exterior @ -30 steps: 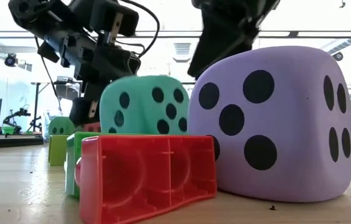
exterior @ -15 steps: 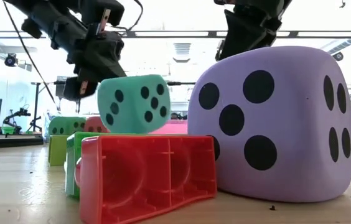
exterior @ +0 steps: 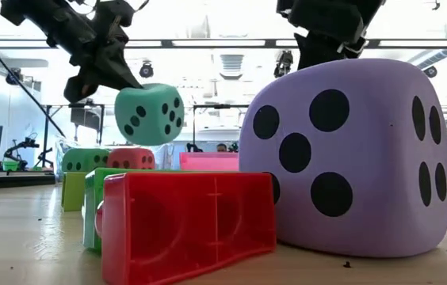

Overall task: Pick & Place Toys
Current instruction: Put the blue die into the transparent bin

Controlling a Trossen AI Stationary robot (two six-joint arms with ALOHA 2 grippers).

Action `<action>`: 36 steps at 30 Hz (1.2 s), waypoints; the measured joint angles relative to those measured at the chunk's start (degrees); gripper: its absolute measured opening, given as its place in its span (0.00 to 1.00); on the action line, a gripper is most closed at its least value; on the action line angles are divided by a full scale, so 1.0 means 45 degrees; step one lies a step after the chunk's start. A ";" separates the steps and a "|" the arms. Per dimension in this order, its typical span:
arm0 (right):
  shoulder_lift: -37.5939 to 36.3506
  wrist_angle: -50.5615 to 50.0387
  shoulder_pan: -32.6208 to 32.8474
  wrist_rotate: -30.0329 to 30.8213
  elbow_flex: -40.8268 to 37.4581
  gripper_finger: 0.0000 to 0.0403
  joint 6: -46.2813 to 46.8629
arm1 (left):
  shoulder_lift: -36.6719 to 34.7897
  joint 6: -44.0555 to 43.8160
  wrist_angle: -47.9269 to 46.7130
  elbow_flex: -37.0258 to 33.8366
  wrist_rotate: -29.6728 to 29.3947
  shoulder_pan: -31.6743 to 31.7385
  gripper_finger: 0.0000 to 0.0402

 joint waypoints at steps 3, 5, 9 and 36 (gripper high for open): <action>0.0000 -0.0230 -0.0060 0.0163 -0.0013 0.51 0.0335 | -0.0560 0.0420 -0.0433 0.0000 -0.0154 0.0597 0.02; -0.0019 -0.0318 -0.0123 0.0343 -0.0013 0.51 0.0365 | -0.0867 0.0742 -0.0548 0.0000 -0.0165 0.1099 0.02; -0.0024 -0.0317 -0.0241 0.0389 -0.0016 0.51 0.0276 | -0.1217 0.1485 -0.0811 0.0000 -0.0209 0.2265 0.02; -0.0049 -0.0280 -0.0263 0.0602 -0.0138 0.51 -0.0018 | 0.0581 0.4149 -0.8492 0.4430 -0.5879 0.5053 0.02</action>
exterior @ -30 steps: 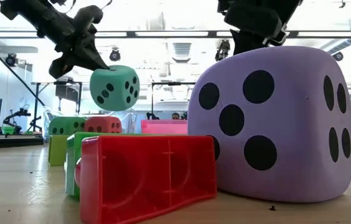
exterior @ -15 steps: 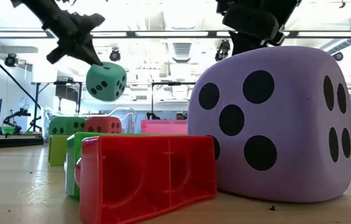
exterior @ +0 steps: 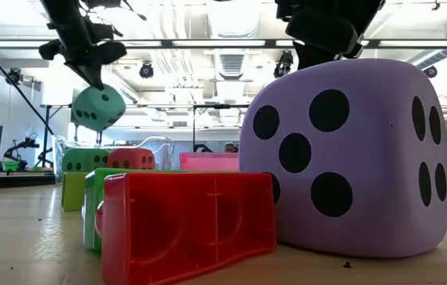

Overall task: Pick & Place Toys
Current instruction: Put the blue die into the transparent bin

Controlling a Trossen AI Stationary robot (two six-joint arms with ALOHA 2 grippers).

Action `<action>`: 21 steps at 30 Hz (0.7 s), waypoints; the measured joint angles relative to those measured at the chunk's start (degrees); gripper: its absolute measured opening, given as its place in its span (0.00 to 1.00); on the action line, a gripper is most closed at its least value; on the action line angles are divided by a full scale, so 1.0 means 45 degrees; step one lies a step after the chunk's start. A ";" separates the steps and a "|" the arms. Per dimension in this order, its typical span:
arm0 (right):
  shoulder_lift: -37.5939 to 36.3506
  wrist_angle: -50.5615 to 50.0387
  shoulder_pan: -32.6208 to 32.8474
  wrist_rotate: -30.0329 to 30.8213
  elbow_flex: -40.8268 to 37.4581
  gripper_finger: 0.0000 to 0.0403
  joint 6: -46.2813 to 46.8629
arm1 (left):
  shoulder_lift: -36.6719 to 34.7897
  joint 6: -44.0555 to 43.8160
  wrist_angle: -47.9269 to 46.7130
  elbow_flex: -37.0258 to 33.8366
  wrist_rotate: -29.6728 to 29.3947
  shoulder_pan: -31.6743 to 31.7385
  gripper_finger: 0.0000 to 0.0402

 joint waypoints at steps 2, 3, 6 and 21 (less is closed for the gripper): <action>0.0000 0.0054 0.0000 0.0000 -0.0054 0.51 0.0000 | 0.0270 0.0080 -0.0089 0.0048 -0.0413 0.0000 0.02; 0.0000 0.0058 0.0000 0.0000 -0.0080 0.51 0.0005 | 0.0399 0.0100 -0.0191 0.0127 -0.0604 0.0000 0.02; 0.0000 0.0091 0.0000 0.0000 -0.0189 0.51 0.0005 | 0.0781 0.0467 -0.0505 0.0553 -0.0807 0.0000 0.01; 0.0000 0.0187 -0.0107 -0.0027 -0.0521 0.51 0.0039 | 0.3052 0.0806 -0.3015 0.2696 -0.0269 0.0786 0.01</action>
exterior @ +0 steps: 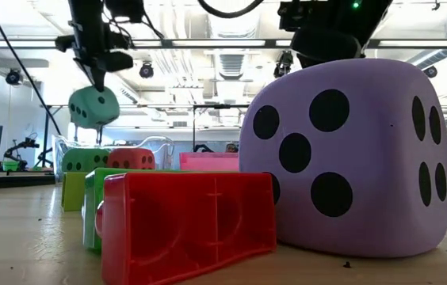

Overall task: Pick & Place Toys
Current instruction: Put the blue die into the transparent bin

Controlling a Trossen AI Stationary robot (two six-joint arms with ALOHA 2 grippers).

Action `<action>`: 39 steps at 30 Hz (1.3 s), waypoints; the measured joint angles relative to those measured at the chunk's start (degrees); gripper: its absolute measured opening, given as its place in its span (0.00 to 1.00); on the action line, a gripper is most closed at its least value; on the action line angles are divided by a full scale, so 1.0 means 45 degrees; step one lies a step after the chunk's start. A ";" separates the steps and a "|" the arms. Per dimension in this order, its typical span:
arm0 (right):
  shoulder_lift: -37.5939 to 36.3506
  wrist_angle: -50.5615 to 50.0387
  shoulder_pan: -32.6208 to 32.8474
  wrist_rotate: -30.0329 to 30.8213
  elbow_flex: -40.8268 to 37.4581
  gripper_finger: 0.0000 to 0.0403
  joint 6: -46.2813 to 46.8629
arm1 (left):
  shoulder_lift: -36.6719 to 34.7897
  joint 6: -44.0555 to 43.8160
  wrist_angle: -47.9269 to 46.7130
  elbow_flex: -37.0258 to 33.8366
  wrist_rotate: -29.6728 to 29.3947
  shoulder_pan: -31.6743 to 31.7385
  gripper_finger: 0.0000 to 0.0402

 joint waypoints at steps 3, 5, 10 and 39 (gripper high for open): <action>0.0000 0.0018 0.0000 -0.0007 0.0000 0.51 0.0000 | 0.0479 0.0221 -0.0040 -0.0053 -0.0005 0.0279 0.01; 0.0000 0.0052 0.0000 -0.0011 0.0000 0.51 0.0000 | 0.0820 0.0223 -0.0016 -0.0058 -0.0005 0.0450 0.01; 0.0000 0.0083 -0.0003 -0.0018 0.0000 0.51 -0.0008 | 0.1572 0.0605 -0.0001 -0.0059 -0.0044 0.0757 0.00; 0.0005 0.0246 -0.0010 -0.0021 -0.0136 0.51 -0.0151 | 0.3606 0.1280 0.0142 -0.0029 0.0096 0.1215 0.00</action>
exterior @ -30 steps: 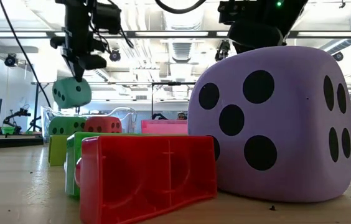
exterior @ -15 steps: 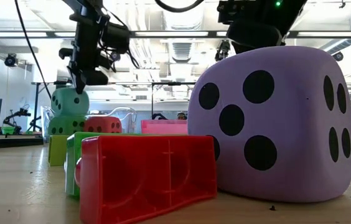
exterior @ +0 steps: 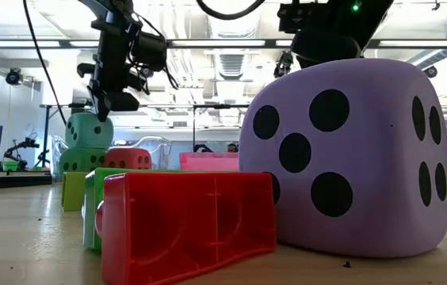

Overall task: Pick & Place Toys
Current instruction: Put the blue die into the transparent bin

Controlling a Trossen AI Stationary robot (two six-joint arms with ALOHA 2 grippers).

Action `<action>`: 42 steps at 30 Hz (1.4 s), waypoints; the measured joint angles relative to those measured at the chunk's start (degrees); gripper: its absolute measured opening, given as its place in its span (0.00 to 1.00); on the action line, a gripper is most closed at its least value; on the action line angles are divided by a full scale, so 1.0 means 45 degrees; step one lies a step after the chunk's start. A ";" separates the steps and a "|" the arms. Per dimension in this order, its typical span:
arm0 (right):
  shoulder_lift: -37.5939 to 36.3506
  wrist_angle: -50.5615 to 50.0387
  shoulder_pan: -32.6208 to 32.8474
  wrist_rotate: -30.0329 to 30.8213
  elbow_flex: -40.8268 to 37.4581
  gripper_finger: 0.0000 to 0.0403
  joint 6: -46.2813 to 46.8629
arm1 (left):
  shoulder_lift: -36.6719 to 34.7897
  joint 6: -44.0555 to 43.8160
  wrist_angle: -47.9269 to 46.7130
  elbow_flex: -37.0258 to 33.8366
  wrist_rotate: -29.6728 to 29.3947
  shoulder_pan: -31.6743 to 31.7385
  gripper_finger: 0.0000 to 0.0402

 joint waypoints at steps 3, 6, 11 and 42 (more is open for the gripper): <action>0.0000 0.0000 0.0005 0.0000 0.0000 0.51 0.0000 | 0.0000 0.0000 0.0003 0.0000 0.0006 -0.0005 0.00; 0.0000 0.0005 0.0001 0.0000 0.0000 0.51 0.0000 | 0.0000 0.0000 0.0003 0.0000 0.0040 -0.0005 0.00; 0.0000 0.0000 0.0004 0.0000 0.0000 0.51 -0.0002 | 0.0000 -0.0005 0.0013 0.0000 0.0050 -0.0005 0.07; 0.0000 0.0053 0.0003 0.0005 -0.0010 0.51 -0.0105 | -0.0195 0.0369 -0.0067 0.0218 0.0526 -0.0318 0.70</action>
